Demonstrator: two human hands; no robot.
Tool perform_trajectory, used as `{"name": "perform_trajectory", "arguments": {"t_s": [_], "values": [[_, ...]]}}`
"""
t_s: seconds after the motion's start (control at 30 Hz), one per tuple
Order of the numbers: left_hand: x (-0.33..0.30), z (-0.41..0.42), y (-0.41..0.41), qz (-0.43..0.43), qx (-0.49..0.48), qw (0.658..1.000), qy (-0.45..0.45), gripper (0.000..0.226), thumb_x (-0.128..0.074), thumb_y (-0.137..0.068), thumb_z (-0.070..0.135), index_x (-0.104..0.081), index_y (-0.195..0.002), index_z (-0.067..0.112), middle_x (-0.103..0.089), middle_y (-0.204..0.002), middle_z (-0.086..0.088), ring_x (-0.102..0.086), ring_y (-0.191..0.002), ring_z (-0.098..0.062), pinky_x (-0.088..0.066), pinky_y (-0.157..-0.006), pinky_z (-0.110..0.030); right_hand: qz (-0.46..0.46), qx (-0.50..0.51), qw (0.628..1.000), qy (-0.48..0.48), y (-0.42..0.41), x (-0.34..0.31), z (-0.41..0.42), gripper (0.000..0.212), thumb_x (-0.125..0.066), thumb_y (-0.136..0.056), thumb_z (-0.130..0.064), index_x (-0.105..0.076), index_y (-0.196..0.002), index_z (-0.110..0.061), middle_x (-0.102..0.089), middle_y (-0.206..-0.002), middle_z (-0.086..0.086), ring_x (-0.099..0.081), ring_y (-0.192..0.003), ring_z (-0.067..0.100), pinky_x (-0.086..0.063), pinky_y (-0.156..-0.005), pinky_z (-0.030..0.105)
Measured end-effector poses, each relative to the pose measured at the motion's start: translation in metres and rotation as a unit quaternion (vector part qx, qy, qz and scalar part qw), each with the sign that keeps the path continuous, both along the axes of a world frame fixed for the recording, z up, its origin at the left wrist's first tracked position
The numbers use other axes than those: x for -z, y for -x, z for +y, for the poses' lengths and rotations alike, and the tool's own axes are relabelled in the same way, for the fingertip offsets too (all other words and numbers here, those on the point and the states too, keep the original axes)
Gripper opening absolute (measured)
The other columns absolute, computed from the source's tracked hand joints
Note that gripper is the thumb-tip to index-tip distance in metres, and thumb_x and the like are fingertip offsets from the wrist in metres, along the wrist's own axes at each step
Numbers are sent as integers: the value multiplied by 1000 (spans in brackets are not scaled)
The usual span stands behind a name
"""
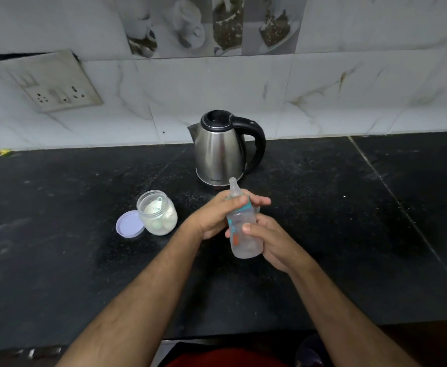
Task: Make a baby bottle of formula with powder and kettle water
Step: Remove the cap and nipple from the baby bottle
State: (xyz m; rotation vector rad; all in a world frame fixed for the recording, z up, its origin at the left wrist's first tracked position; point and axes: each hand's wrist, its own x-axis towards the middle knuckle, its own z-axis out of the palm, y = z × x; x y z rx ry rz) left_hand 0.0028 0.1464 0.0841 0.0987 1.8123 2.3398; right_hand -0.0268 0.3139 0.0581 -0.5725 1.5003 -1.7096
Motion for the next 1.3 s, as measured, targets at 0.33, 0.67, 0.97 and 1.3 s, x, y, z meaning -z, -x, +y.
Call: {"name": "perform_trajectory", "arguments": {"t_s": [0.33, 0.67, 0.97, 1.3], "values": [[-7, 2, -7, -35, -112, 992, -42, 8, -68, -72, 31, -71, -73, 23, -74, -103, -7, -64, -108, -26, -49, -98, -50, 118, 19, 991, -63, -11, -10, -23, 21, -64, -80, -34, -65, -100, -26, -70, -85, -5, -68, -77, 12, -53, -61, 24], [1, 34, -7, -140, -355, 924, 39, 19, -72, -79, 26, -74, -87, 9, -75, -83, -3, -70, -77, -12, -55, -69, -24, 417, 185, 799, -391, -22, 7, -35, 40, -50, -76, -61, -44, -95, -27, -56, -68, -9, -63, -65, 20, -42, -57, 32], [-5, -11, -18, -52, -140, 986, -68, 43, -58, -93, 31, -57, -131, 11, -67, -129, -4, -64, -118, -17, -54, -95, -32, 168, 78, 973, -137, -6, -1, -23, 28, -68, -73, -43, -62, -97, -30, -68, -83, -7, -65, -72, 5, -48, -61, 18], [3, -12, -23, -37, -166, 984, -52, 36, -67, -90, 18, -62, -123, 5, -73, -111, -4, -67, -102, -15, -54, -89, -28, 269, 104, 930, -228, -14, -4, -27, 21, -65, -78, -43, -54, -90, -30, -66, -81, -7, -64, -73, 9, -50, -64, 30]]}}
